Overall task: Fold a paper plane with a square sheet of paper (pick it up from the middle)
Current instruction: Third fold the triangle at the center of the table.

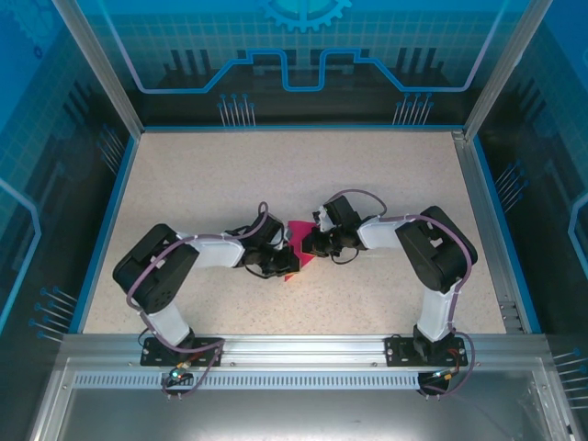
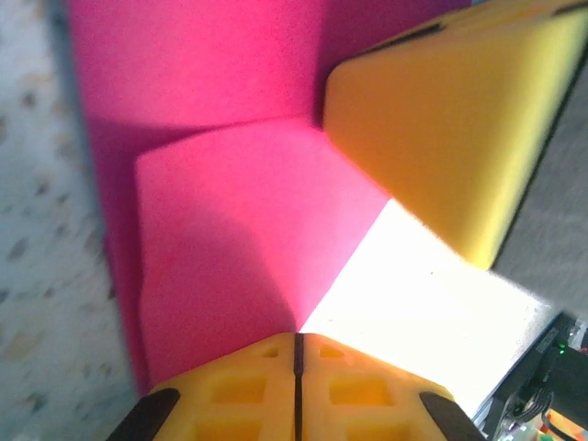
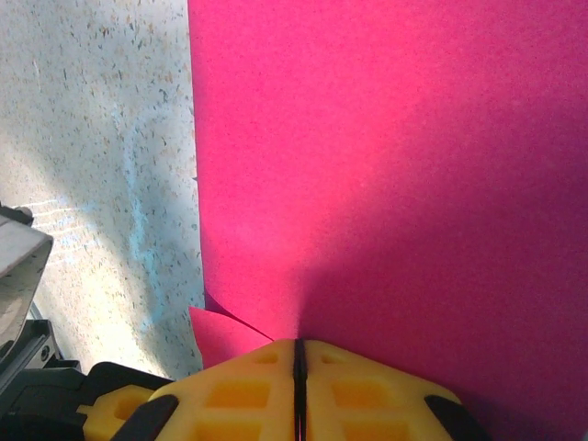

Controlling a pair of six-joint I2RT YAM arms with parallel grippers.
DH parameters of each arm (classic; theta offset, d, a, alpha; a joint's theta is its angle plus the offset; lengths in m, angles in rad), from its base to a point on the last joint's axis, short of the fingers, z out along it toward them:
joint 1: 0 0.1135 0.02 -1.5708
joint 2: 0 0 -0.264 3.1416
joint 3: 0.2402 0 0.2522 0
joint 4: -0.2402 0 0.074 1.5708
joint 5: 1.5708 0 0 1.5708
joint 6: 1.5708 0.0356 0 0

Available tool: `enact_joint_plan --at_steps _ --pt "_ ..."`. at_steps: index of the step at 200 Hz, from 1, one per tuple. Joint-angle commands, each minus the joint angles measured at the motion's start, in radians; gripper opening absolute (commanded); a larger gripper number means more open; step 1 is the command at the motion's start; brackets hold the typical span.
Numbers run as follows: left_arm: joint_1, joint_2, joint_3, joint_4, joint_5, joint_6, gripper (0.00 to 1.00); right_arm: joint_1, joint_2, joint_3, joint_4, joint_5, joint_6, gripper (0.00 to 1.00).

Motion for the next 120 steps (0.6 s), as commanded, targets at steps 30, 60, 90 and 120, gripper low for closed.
enact_joint_plan --at_steps 30,60,90,120 --pt "0.033 -0.092 -0.107 -0.094 0.0 0.021 0.11 0.011 0.06 -0.011 -0.095 0.082 -0.026 0.11" --pt "0.06 -0.143 -0.172 -0.094 -0.006 0.011 0.11 0.011 0.059 -0.005 -0.095 0.076 -0.027 0.12" --pt "0.072 -0.189 -0.196 -0.109 -0.003 0.014 0.11 0.011 0.054 0.0 -0.096 0.064 -0.029 0.13" --pt "0.073 -0.261 -0.154 -0.112 0.006 0.007 0.13 0.011 0.031 0.014 -0.088 0.042 -0.023 0.15"
